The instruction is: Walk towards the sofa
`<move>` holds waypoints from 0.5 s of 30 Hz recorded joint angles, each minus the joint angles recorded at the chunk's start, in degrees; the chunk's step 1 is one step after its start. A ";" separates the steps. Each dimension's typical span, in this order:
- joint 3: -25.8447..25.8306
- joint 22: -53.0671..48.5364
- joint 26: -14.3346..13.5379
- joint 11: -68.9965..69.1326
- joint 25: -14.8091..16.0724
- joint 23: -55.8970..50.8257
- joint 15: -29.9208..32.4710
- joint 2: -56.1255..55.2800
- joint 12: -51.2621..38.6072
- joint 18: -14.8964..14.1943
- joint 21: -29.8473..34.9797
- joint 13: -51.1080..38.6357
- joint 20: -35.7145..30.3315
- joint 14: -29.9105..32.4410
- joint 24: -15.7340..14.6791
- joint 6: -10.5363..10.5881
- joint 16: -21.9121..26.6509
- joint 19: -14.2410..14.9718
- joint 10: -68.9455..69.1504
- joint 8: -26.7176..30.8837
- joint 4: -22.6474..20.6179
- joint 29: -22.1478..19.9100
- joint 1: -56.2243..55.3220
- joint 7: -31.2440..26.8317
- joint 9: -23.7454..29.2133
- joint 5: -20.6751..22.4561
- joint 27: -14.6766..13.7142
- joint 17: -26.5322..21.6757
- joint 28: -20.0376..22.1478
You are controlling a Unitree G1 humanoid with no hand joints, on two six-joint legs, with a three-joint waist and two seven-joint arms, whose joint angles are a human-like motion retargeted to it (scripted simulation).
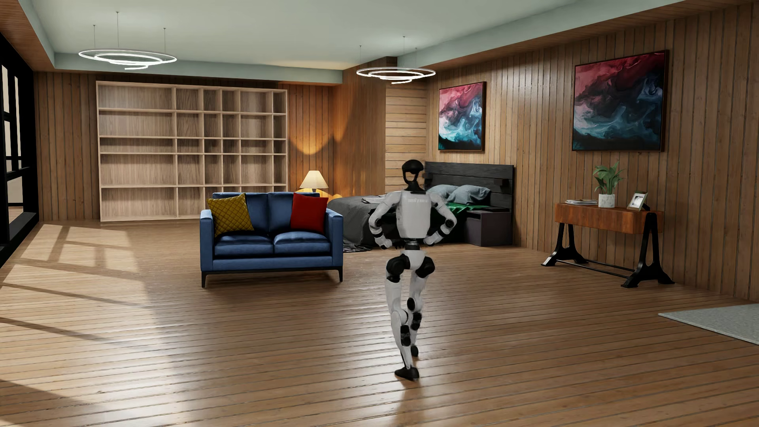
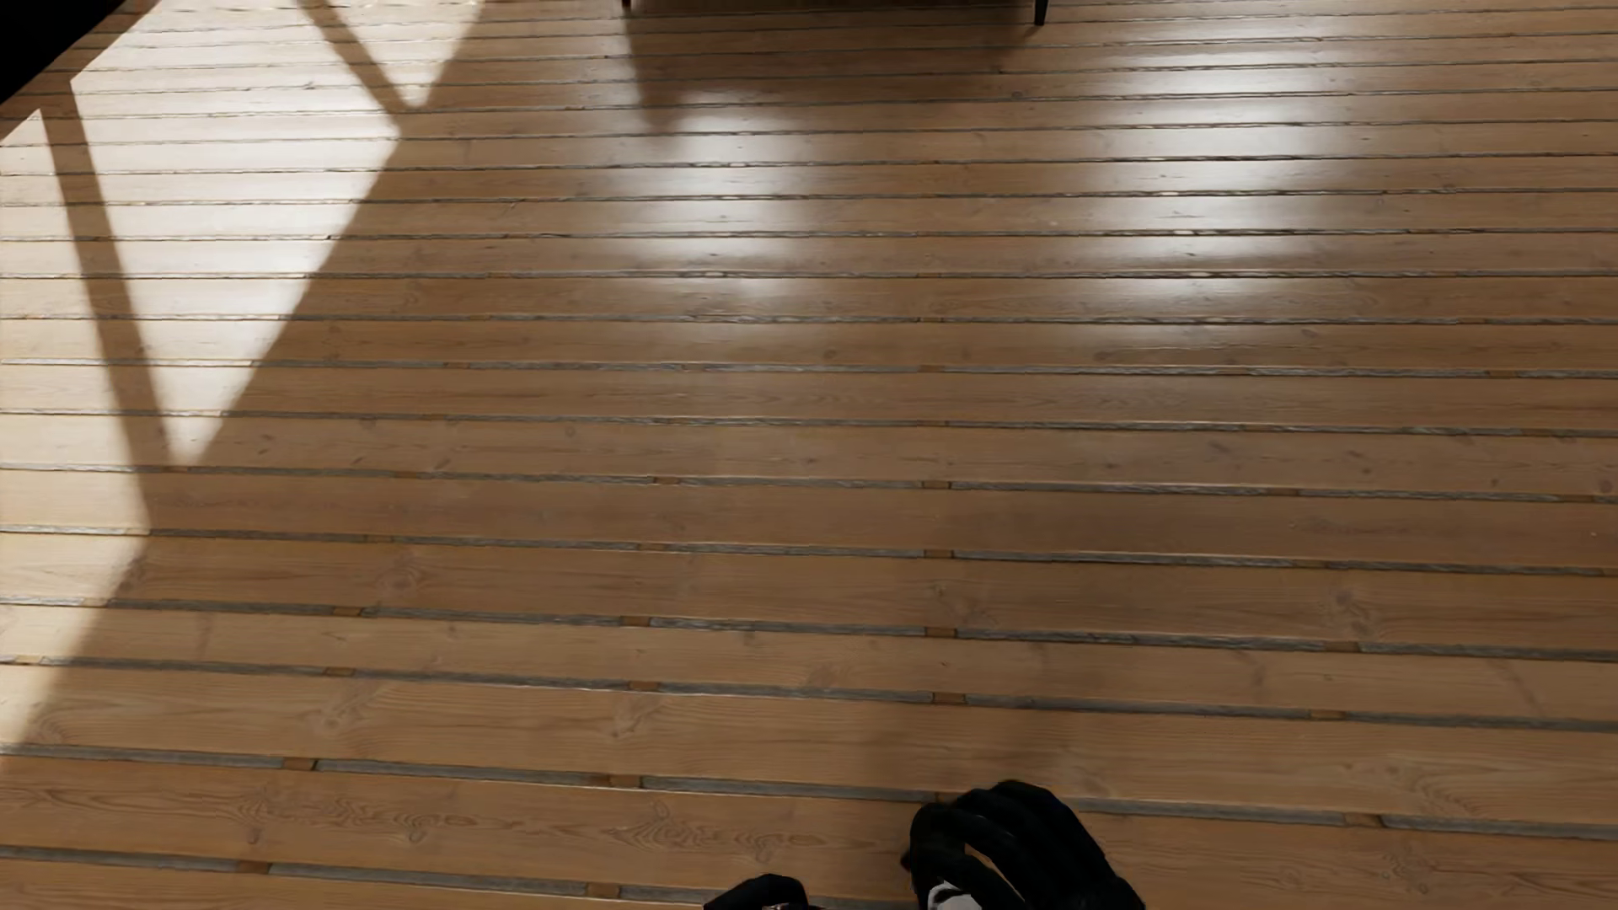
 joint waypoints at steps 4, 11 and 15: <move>-0.40 2.48 -0.07 7.74 2.43 -4.49 -5.34 3.29 0.32 1.12 -2.02 0.11 3.40 11.25 4.19 4.74 -1.98 -4.66 3.77 -2.35 4.29 -0.07 4.11 0.11 -1.60 3.66 -1.95 1.82 4.29; -0.56 0.48 0.42 8.65 1.82 -2.16 -16.32 14.60 -7.07 -6.36 -3.03 2.00 -8.15 30.86 1.08 11.36 5.00 -8.24 47.01 -12.72 17.11 -0.06 -19.14 -3.87 -1.60 8.36 -3.45 5.37 1.74; -0.04 -0.14 2.22 8.95 3.75 -0.12 -21.48 22.79 -5.35 -3.77 1.04 0.64 -5.50 14.51 2.93 12.02 5.32 -9.32 46.07 -16.11 15.46 -0.06 -30.82 -5.75 -0.97 11.05 -1.83 3.74 3.69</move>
